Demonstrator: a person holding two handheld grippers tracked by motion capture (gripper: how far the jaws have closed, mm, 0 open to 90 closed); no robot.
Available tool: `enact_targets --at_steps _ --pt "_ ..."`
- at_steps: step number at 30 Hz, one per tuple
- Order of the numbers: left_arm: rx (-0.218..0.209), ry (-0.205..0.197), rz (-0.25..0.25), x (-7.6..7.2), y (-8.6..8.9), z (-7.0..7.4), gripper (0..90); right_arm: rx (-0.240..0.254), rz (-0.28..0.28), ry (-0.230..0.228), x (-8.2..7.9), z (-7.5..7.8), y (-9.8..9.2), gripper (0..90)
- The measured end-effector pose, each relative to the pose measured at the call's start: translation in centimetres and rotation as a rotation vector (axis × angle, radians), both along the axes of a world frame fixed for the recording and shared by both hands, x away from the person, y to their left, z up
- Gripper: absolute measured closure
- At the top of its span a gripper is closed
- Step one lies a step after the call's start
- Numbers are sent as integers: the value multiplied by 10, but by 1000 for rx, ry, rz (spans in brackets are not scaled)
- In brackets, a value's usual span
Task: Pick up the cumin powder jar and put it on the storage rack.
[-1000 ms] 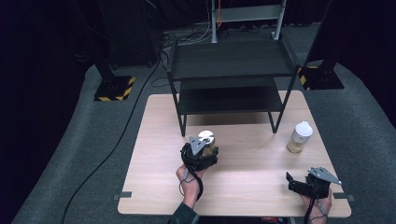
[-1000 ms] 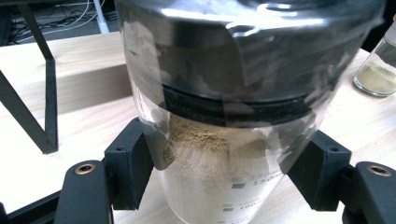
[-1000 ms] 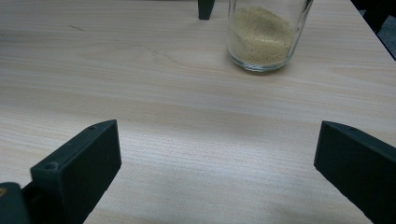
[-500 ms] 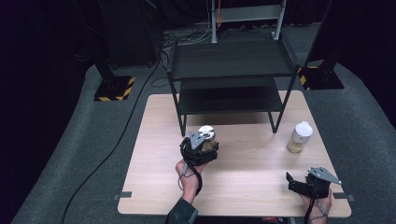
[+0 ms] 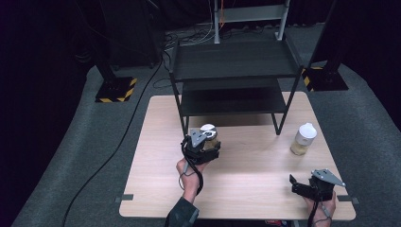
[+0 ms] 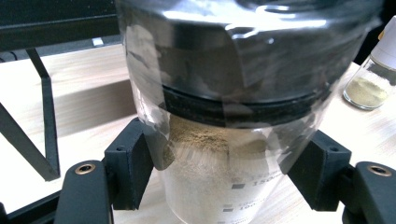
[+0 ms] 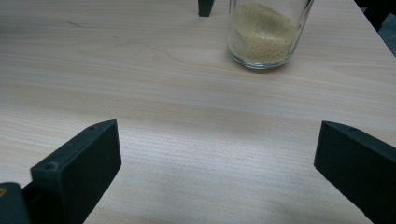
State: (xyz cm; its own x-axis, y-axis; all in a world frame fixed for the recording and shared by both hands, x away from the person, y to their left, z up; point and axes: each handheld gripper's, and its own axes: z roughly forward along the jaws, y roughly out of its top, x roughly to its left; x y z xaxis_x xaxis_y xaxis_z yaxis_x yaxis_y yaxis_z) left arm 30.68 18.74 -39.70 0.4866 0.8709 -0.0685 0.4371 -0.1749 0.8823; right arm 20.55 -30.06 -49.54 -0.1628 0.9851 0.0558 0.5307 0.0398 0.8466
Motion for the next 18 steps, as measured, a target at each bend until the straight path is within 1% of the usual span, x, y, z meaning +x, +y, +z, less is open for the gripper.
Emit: enact_targets --at_steps 8,18 --pt "6 -19 -8 3 -3 7 300 0 -1 1 0 0 0 0" --pt "18 -20 -17 7 -3 13 300 0 0 3 0 0 0 0"
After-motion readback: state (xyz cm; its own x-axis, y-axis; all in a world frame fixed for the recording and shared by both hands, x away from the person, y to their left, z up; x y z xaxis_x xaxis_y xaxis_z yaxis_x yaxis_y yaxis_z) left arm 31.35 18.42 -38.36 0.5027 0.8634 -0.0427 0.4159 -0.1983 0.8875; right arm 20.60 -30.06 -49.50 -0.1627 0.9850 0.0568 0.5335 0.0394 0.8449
